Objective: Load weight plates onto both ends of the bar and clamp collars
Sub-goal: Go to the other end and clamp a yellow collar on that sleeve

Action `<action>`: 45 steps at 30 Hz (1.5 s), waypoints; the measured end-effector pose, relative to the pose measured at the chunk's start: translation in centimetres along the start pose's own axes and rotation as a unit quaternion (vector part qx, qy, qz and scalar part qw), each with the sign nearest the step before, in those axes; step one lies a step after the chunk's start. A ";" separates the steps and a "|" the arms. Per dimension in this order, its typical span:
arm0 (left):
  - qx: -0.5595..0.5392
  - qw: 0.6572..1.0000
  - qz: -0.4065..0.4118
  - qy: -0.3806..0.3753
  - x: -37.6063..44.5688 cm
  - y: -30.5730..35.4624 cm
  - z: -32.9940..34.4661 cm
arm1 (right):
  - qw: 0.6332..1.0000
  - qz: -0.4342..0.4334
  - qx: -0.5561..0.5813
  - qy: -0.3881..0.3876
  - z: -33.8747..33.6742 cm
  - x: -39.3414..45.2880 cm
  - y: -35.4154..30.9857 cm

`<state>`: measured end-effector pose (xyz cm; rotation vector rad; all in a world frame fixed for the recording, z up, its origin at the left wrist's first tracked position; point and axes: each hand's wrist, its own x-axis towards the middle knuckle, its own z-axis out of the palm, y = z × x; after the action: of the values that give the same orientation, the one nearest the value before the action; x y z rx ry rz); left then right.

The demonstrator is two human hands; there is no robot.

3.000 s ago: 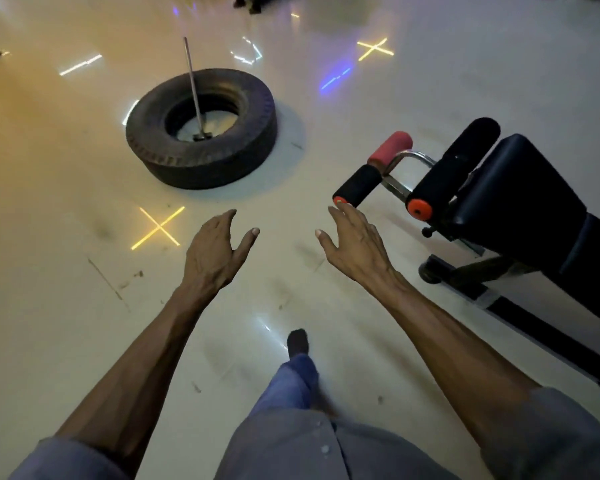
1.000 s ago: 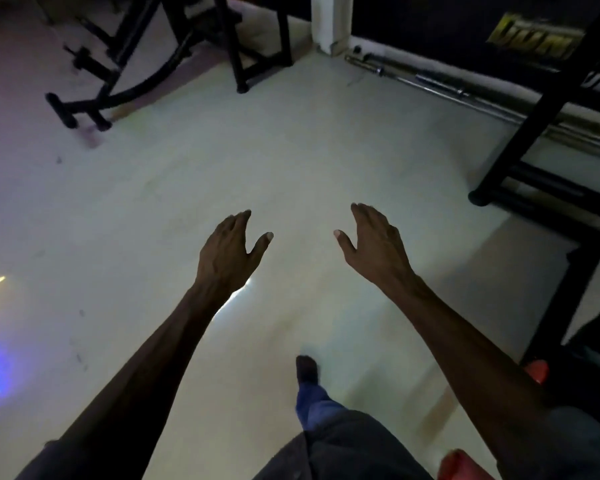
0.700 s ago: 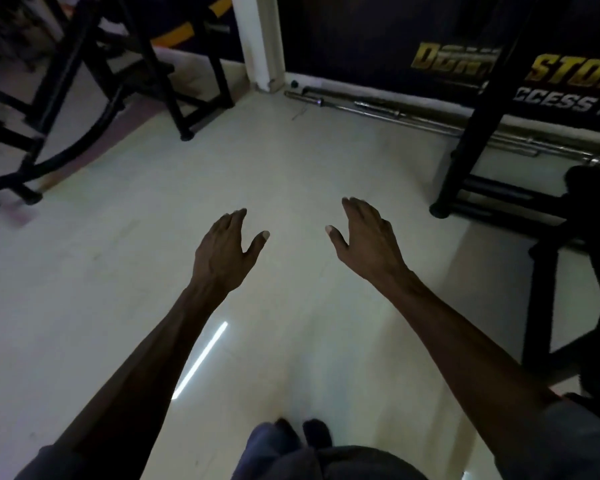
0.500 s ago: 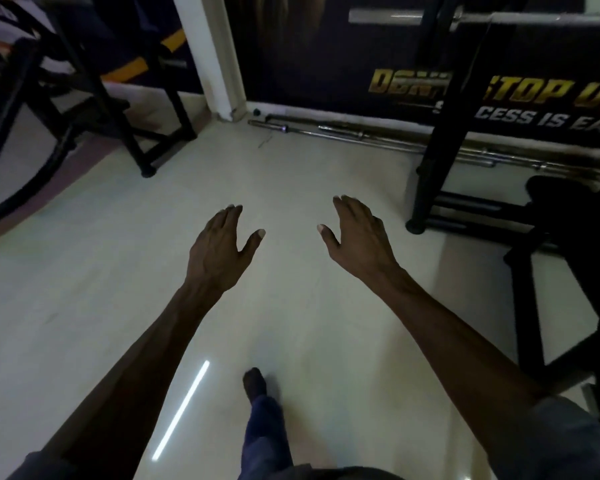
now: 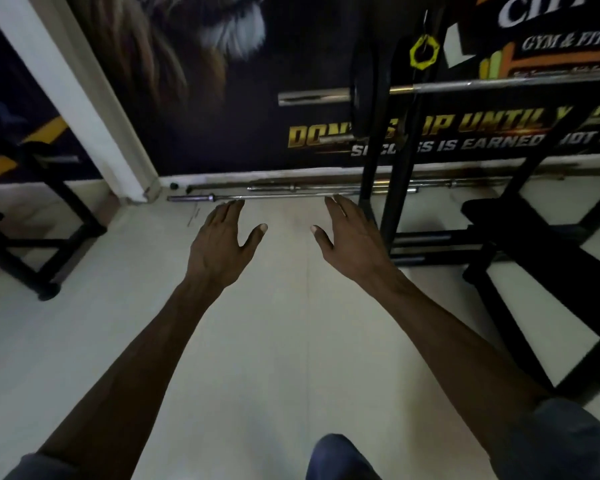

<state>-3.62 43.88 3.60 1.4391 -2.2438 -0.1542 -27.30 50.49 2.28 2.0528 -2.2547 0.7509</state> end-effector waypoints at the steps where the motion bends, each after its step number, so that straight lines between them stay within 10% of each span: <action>1: -0.007 1.000 0.014 0.004 2.4 -0.5 0.1 | 1.000 0.004 -0.004 0.013 0.1 2.0 0.0; 27: -0.130 0.958 0.254 -0.039 57.4 -3.3 8.5 | 0.967 0.156 -0.084 0.183 1.7 46.5 8.6; 45: -0.217 0.802 0.525 -0.186 76.9 2.4 14.5 | 0.843 0.368 -0.180 0.349 0.6 56.1 7.2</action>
<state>-38.25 -25.16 16.41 -0.1977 -2.7190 -0.5566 -42.05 -2.16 16.87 0.5439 -2.3805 0.8063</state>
